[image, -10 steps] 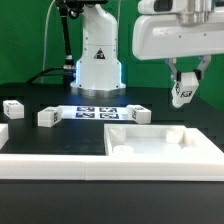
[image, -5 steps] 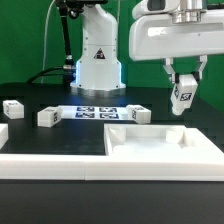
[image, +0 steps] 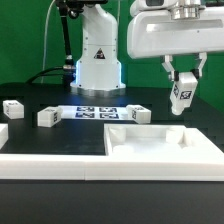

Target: Assemble one leg

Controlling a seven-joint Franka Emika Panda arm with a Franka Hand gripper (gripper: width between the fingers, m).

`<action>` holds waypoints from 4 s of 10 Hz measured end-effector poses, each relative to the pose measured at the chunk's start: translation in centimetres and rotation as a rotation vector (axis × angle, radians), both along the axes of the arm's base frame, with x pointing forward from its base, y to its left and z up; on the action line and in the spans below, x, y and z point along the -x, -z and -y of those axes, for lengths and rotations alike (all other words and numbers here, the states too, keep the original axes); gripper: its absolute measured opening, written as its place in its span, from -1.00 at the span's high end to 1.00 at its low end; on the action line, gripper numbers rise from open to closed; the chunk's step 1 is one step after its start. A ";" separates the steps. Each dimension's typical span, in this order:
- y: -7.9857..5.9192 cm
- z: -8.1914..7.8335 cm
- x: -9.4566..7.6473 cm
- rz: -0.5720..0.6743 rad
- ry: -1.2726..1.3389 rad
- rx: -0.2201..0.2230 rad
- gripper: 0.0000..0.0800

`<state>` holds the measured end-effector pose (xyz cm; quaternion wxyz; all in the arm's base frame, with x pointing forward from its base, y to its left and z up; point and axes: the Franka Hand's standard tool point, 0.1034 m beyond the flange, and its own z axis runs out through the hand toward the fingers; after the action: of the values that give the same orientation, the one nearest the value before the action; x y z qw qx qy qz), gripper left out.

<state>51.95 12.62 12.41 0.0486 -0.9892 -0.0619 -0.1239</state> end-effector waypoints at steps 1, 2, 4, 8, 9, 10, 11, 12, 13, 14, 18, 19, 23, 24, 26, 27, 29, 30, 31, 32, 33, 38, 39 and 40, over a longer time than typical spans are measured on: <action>0.1 0.3 -1.1 0.100 -0.012 -0.002 0.27; 0.1 0.6 -1.7 0.178 -0.014 -0.003 0.27; -0.6 0.8 -2.7 0.226 -0.027 0.002 0.27; -1.1 0.5 -3.6 0.221 -0.032 0.000 0.27; -1.1 0.6 -3.8 0.248 -0.032 -0.001 0.27; -0.3 0.6 -3.8 0.240 -0.041 0.003 0.27; -0.6 0.6 -4.5 0.294 -0.043 0.003 0.27; -0.6 1.0 -5.3 0.379 -0.041 0.004 0.27; 0.2 1.1 -5.3 0.369 -0.040 0.006 0.27; 0.4 1.3 -5.7 0.367 -0.037 0.006 0.27; 0.5 1.1 -6.0 0.348 -0.038 0.005 0.27; 0.4 1.3 -6.5 0.349 -0.035 0.005 0.27; 0.9 1.2 -9.4 0.359 -0.023 -0.003 0.27; 1.3 1.2 -9.4 0.355 -0.023 -0.003 0.27; 1.7 1.1 -9.3 0.360 -0.023 -0.004 0.27; 1.7 1.1 -9.4 0.371 -0.022 -0.004 0.27; 1.8 1.1 -9.5 0.386 -0.021 -0.005 0.27; 1.8 1.1 -9.6 0.396 -0.019 -0.005 0.27; 1.8 1.1 -9.6 0.401 -0.018 -0.006 0.27; 1.9 1.1 -9.7 0.411 -0.017 -0.006 0.27; 2.3 1.2 -9.5 0.396 -0.018 -0.005 0.27; 3.7 1.8 -8.5 0.378 -0.010 0.000 0.27; 3.7 1.8 -8.4 0.365 -0.012 0.000 0.27; 3.7 1.8 -8.6 0.355 -0.012 0.000 0.27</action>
Offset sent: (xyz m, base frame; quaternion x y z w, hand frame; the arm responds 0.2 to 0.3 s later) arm 0.0280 -0.0071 0.0171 -0.0129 0.1292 -0.0408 0.9907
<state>60.51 10.86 8.74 0.0378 -0.9513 -0.0756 -0.2965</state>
